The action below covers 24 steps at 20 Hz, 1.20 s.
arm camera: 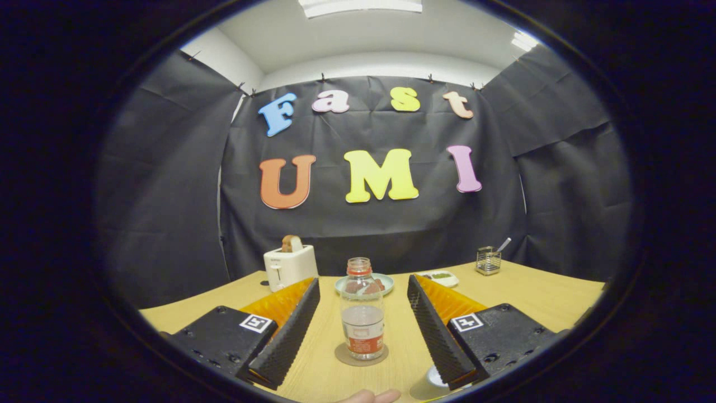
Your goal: Take the bottle from table, then pour the juice into the cup, finally place the bottle on the coaster
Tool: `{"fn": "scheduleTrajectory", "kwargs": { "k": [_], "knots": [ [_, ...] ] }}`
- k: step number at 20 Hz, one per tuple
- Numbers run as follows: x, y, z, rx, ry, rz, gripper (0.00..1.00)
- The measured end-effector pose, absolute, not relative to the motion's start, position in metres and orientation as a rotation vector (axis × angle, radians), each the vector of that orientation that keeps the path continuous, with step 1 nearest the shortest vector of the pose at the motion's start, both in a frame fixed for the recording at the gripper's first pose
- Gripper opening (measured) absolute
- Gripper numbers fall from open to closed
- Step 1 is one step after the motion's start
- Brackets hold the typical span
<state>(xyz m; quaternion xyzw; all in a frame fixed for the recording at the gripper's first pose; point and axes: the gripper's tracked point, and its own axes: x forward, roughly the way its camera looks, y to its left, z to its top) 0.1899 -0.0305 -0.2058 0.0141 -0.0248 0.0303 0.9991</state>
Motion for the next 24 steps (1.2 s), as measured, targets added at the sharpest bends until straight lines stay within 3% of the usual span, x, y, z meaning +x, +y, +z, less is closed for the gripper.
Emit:
{"fn": "scheduleTrajectory", "kwargs": {
  "k": [24],
  "knots": [
    [0.070,-0.059,-0.047,0.007,0.020,0.000,1.00]
  ]
}}
